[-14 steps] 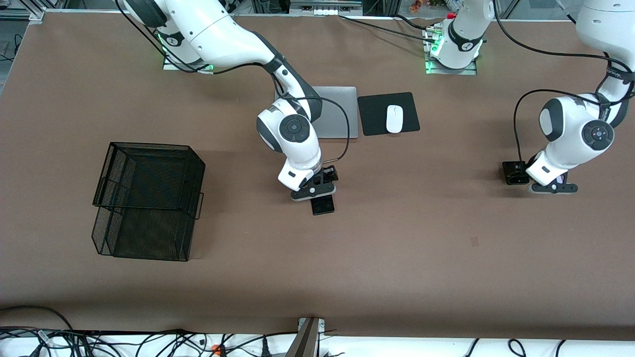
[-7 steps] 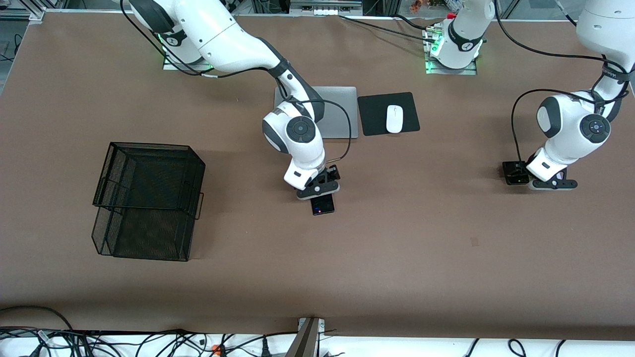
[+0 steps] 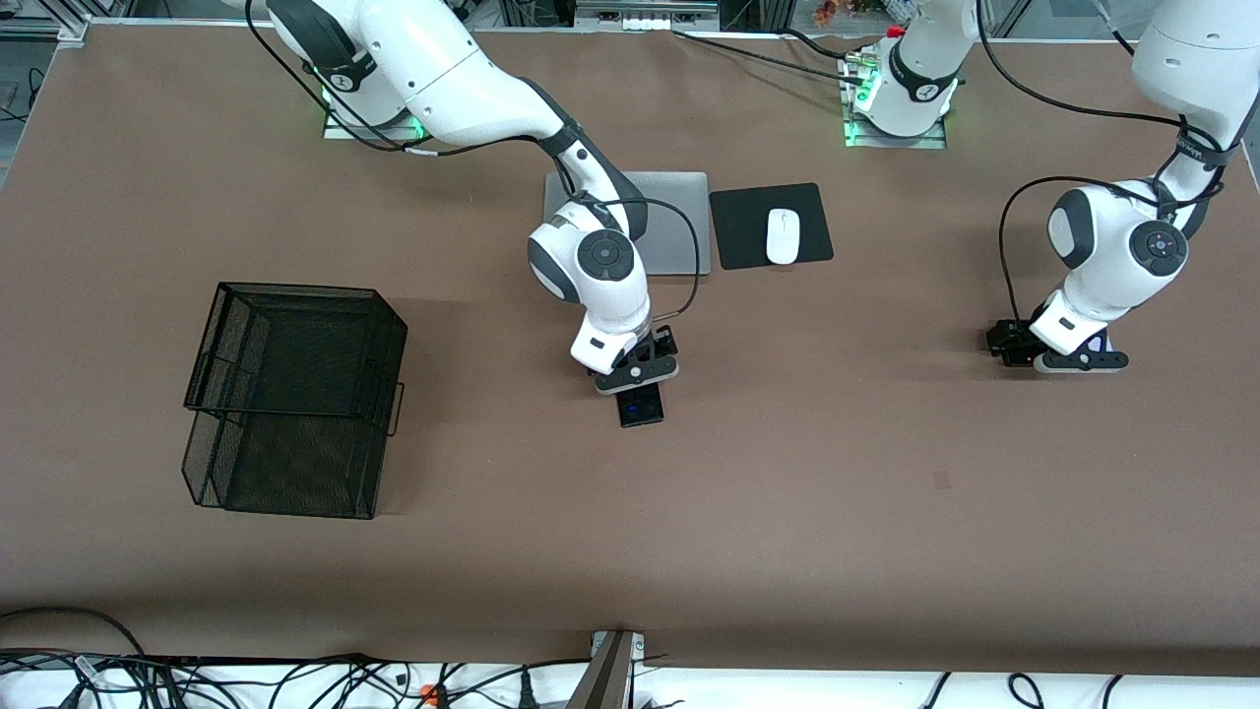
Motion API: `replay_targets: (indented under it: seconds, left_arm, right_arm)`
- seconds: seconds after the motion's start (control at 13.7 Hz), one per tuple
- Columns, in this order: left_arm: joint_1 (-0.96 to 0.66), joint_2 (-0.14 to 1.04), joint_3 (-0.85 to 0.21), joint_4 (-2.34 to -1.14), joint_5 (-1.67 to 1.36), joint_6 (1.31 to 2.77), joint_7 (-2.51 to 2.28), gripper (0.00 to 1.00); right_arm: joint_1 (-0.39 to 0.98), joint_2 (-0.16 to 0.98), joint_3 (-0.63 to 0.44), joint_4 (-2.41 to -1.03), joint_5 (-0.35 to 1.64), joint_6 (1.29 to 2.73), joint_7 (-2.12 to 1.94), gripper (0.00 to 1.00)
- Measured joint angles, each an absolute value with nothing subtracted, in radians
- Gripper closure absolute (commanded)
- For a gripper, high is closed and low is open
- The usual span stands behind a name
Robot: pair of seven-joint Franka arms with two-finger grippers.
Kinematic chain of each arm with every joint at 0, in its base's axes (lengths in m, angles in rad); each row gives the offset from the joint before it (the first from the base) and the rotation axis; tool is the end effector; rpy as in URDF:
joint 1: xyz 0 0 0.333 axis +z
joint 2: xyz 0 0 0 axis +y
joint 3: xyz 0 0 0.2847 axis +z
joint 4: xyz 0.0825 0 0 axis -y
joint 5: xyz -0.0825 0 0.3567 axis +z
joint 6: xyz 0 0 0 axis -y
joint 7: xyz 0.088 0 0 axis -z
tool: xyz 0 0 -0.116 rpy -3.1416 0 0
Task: Place phones with both arms
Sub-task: 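Grasp the black phone with the right gripper while the left gripper grasps the flip phone, then carry the black phone into the basket while the left gripper lifts the flip phone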
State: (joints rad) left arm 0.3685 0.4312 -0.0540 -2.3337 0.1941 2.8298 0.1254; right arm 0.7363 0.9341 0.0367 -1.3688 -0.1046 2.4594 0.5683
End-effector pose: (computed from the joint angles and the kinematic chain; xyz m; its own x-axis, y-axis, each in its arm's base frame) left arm 0.4756 0.1431 0.1460 0.9984 0.0104 0.0563 0.0135 -0.9983 -0.0564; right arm 0.5076 0.4871 0.1583 0.9544 0.2540 0.1569 0.2635 -0.9637 -0.0429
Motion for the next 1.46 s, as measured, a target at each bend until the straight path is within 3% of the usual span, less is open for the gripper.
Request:
replay_targets:
  seconds: [0.07, 0.15, 0.22, 0.29, 0.37, 0.44, 0.59, 0.73, 1.1, 1.46]
  left_arm:
    - [0.369, 0.431, -0.054, -2.337, 0.194, 2.837, 0.124, 0.0]
    - [0.372, 0.431, -0.054, -2.346, 0.194, 2.855, 0.123, 0.0]
    - [0.377, 0.432, -0.054, -2.358, 0.194, 2.874, 0.122, 0.0]
    - [0.382, 0.432, -0.056, -2.367, 0.194, 2.893, 0.122, 0.11]
    - [0.384, 0.432, -0.057, -2.373, 0.194, 2.908, 0.122, 0.31]
    - [0.388, 0.432, -0.056, -2.376, 0.194, 2.915, 0.122, 0.5]
    - [0.391, 0.425, -0.057, -2.382, 0.194, 2.92, 0.123, 0.79]
    - [0.391, 0.419, -0.057, -2.385, 0.194, 2.92, 0.122, 1.0]
    - [0.392, 0.417, -0.059, -2.379, 0.194, 2.905, 0.114, 1.0]
    - [0.393, 0.425, -0.068, -2.279, 0.194, 2.71, 0.106, 1.0]
  right_arm:
    - [0.736, 0.935, 0.036, -1.369, -0.114, 2.46, 0.568, 0.02]
    - [0.736, 0.936, 0.036, -1.369, -0.13, 2.462, 0.568, 0.16]
    - [0.737, 0.937, 0.036, -1.369, -0.151, 2.467, 0.569, 0.55]
    - [0.737, 0.938, 0.036, -1.369, -0.169, 2.475, 0.569, 0.75]
    - [0.737, 0.937, 0.035, -1.368, -0.178, 2.479, 0.569, 0.95]
    - [0.737, 0.935, 0.035, -1.368, -0.179, 2.479, 0.569, 1.0]
    - [0.737, 0.936, 0.035, -1.367, -0.179, 2.481, 0.569, 1.0]
    - [0.737, 0.936, 0.034, -1.367, -0.179, 2.481, 0.569, 1.0]
    - [0.729, 0.883, -0.033, -1.322, -0.178, 2.339, 0.569, 1.0]
    - [0.591, 0.645, -0.082, -1.307, -0.175, 2.046, 0.5, 1.0]
